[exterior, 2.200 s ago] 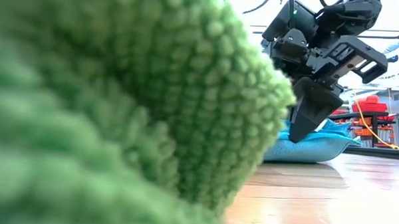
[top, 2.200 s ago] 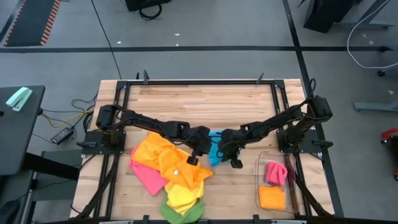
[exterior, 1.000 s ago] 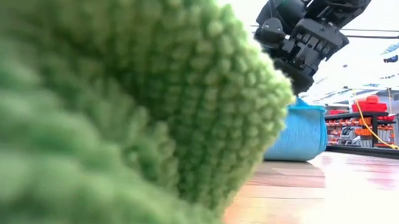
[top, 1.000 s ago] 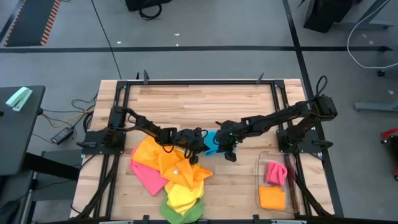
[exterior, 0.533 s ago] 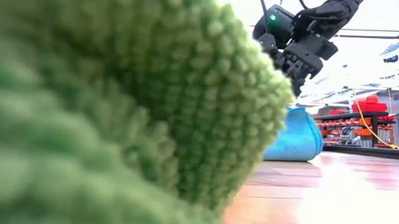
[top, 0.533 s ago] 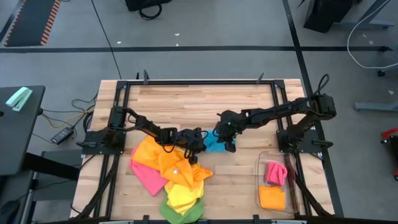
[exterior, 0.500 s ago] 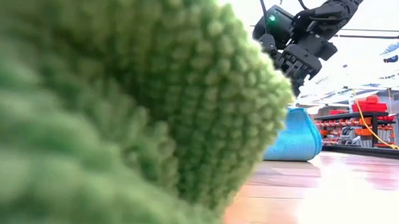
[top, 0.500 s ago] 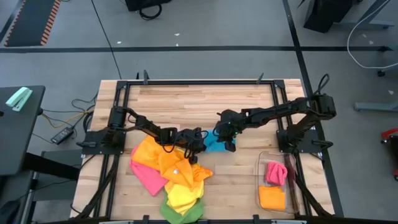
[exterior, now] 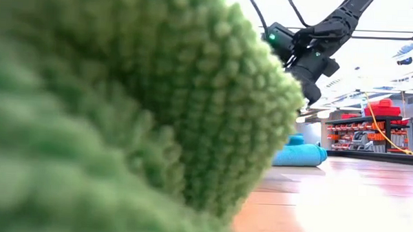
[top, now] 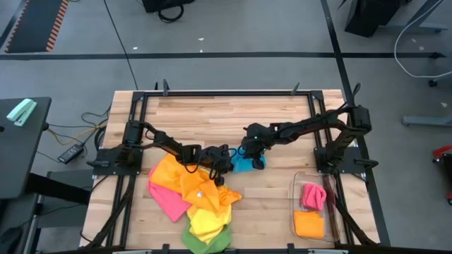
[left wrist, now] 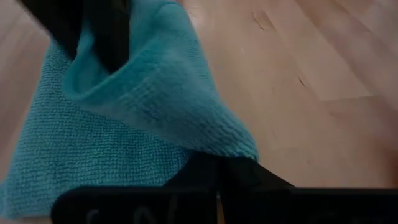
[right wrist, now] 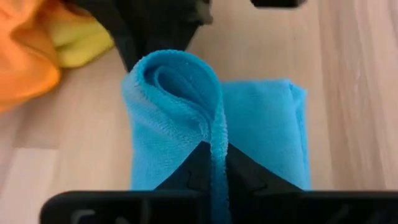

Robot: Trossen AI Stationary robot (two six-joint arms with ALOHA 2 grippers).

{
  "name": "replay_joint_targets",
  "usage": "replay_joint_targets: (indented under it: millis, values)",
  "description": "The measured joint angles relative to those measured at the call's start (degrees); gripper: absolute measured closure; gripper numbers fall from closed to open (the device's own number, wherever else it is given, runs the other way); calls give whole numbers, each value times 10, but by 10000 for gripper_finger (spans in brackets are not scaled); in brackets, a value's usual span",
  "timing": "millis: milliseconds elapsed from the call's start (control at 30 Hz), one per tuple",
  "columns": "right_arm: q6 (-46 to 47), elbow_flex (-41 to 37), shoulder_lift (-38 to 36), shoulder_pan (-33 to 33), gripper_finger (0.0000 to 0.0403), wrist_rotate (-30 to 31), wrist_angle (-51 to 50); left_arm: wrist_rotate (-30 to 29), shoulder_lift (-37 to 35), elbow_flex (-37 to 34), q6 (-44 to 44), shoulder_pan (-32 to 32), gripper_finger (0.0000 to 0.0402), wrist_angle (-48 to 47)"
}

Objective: Fold microfiber towels
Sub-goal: Fold the blue towel

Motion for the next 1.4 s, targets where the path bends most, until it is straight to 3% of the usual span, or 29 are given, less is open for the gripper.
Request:
replay_joint_targets:
  millis: [267,500,900,1100,1267,1400]
  values:
    - [-4,0,0,-6,291,27,1,0,0,0,0,0,375,0]
    - [34,0,0,-33,250,48,0,0,-1,0,-4,0,390,-2]
    - [15,-13,-4,-15,247,100,-10,0,-2,0,-44,0,367,-1]
    - [-4,-2,-50,-17,255,102,-24,2,-2,0,-80,10,381,-11]
    - [-28,-1,-74,-9,257,24,-15,2,-3,0,-122,17,390,-16]
    - [-42,-1,-54,12,258,19,-11,2,-3,0,-168,18,387,-16]
